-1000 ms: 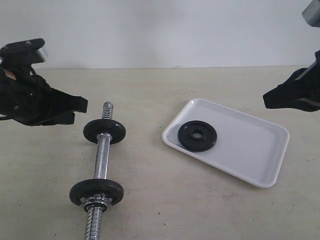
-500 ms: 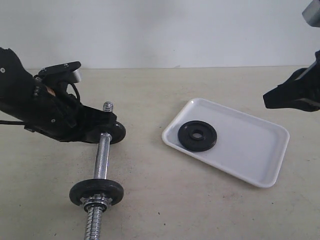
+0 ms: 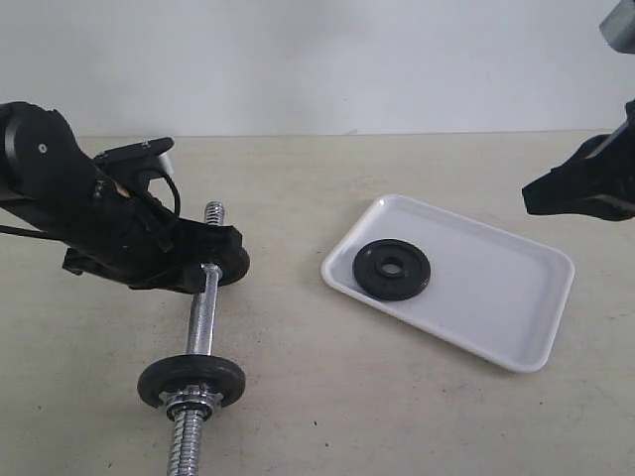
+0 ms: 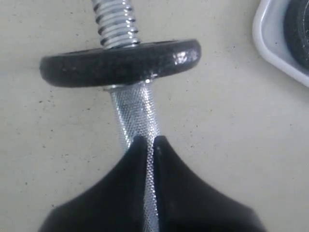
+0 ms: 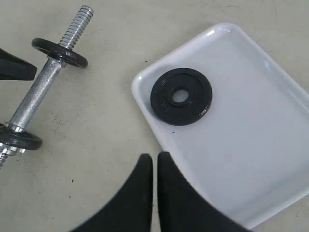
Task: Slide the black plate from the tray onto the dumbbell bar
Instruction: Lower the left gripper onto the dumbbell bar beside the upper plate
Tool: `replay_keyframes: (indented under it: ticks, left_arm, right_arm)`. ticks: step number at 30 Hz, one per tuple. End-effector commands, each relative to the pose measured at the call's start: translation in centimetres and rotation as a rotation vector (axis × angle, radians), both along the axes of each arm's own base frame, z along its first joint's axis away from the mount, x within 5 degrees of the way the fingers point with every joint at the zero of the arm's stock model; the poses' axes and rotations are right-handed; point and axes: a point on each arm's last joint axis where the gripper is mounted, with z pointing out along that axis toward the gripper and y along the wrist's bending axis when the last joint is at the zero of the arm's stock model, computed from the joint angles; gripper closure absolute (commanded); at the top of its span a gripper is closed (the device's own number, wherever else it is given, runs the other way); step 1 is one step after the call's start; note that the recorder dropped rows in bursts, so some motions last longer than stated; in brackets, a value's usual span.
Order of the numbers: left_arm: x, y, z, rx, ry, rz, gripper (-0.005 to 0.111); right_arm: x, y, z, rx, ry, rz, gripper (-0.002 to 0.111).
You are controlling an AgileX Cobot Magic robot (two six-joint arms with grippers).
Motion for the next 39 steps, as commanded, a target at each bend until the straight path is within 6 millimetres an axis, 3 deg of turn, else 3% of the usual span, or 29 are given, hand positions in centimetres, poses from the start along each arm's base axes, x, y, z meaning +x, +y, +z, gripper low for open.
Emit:
replay_keyframes:
  ticks: [1, 5, 8, 10, 14, 15, 24, 34, 39]
  left_arm:
    - [0.0, -0.2, 0.1, 0.028, -0.023, -0.079, 0.102]
    - [-0.2, -0.2, 0.0, 0.035, 0.000, -0.093, 0.102]
    - [-0.4, -0.2, 0.0, 0.035, 0.021, -0.096, 0.092]
    - [-0.5, -0.2, 0.0, 0.037, 0.030, -0.098, 0.077]
    - [-0.3, -0.2, 0.0, 0.015, 0.019, -0.061, 0.036]
    - [-0.2, -0.2, 0.1, 0.004, 0.016, -0.037, 0.033]
    - [0.4, -0.5, -0.1, -0.056, -0.008, 0.055, 0.040]
    - [1.0, -0.7, -3.8, -0.013, 0.060, 0.061, 0.040]
    - [1.4, -0.7, -4.0, -0.021, 0.024, 0.081, 0.040]
  right_arm:
    - [0.2, 0.0, 0.3, -0.005, -0.026, -0.009, 0.109]
    - [0.2, 0.0, 0.3, -0.005, -0.026, -0.009, 0.109]
    - [0.2, 0.0, 0.3, -0.005, -0.026, -0.009, 0.109]
    - [0.2, 0.0, 0.3, -0.005, -0.026, -0.009, 0.109]
    - [0.2, 0.0, 0.3, -0.005, -0.026, -0.009, 0.109]
    - [0.2, 0.0, 0.3, -0.005, -0.026, -0.009, 0.109]
    - [0.2, 0.0, 0.3, -0.005, -0.026, -0.009, 0.109]
    - [0.2, 0.0, 0.3, -0.005, -0.026, -0.009, 0.109]
    - [0.2, 0.0, 0.3, -0.005, -0.026, -0.009, 0.109]
